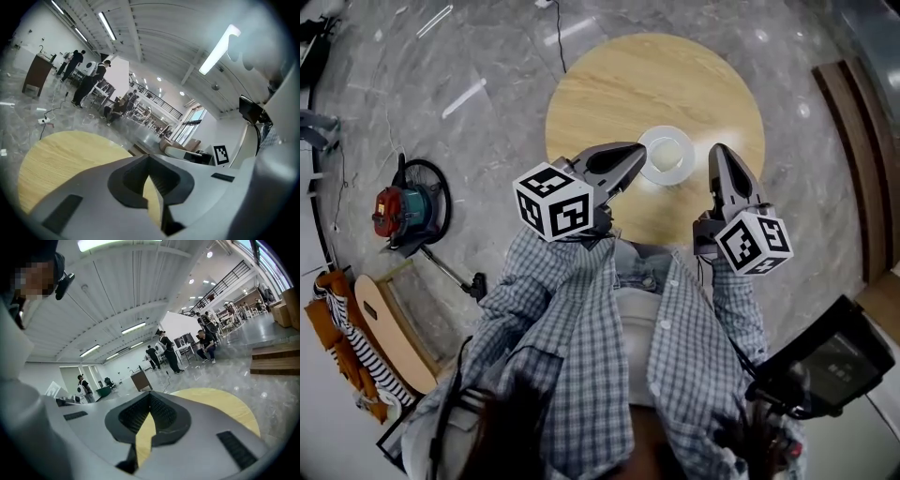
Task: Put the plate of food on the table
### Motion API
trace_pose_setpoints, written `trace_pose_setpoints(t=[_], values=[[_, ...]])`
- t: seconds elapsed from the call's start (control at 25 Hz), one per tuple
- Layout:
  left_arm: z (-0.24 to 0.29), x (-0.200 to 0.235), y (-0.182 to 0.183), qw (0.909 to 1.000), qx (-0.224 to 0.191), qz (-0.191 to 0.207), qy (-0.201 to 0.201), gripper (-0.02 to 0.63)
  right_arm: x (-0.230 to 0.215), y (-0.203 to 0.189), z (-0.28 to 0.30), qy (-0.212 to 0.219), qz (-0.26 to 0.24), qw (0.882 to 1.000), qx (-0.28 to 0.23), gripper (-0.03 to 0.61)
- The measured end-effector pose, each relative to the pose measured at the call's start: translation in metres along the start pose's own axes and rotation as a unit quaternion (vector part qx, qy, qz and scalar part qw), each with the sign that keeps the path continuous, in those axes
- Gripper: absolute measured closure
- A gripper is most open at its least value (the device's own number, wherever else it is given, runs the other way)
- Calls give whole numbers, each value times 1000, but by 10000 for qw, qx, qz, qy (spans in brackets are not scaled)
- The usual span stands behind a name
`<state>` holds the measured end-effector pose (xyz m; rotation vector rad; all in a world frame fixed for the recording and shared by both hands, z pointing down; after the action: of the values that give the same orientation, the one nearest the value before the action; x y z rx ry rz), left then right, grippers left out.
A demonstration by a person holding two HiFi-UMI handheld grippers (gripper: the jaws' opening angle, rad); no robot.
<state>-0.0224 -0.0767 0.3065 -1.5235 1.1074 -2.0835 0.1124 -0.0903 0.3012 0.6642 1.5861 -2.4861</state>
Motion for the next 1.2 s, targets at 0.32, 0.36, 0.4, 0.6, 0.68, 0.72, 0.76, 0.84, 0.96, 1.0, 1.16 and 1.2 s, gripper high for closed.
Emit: trace_pose_setpoints(t=[0.32,0.36,0.4,0.6,0.68,0.72,0.76,0.84,0.96,1.0,1.16,1.2], values=[[4,-5,12,9995,-97,268,-95,606,11,20,-8,284,-537,9976,-319,571],[4,-5,13,9994,-84,309,-97,606,13,23,-9,285,-639,9969,-364,571],[4,-5,15,9993,-75,348,-102,606,15,26,-11,272,-742,9960,-415,571],[4,-11,21,9988,-101,441,-162,606,21,32,-17,252,-1041,9924,-606,571],[5,-14,22,9987,-109,450,-192,606,20,32,-20,203,-1095,9917,-645,571],[5,-15,22,9987,-108,452,-207,606,20,33,-21,166,-1133,9912,-659,571],[6,-17,23,9987,-104,452,-221,606,20,34,-22,131,-1168,9908,-670,571],[9,-18,23,9987,-77,446,-252,606,18,35,-24,70,-1197,9904,-687,571],[14,-18,22,9986,-22,438,-302,606,12,34,-25,-6,-1183,9906,-682,571],[16,-17,21,9986,-12,438,-310,606,10,34,-24,-19,-1179,9907,-675,571],[19,-16,18,9985,33,419,-338,606,5,31,-24,-68,-1143,9913,-653,571],[19,-18,18,9985,43,418,-344,606,5,31,-25,-75,-1126,9915,-648,571]])
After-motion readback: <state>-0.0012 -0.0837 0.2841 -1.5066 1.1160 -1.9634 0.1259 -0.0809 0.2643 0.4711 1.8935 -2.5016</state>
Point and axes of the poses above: the fingertips, and each gripper's own axes: z forward along the fingers, x to its left, y out of its top, the point moved 1 cm from there along -z, backward along the fingers, and after that the axes turned 11 degrees about -y, right-handed, at the moved point
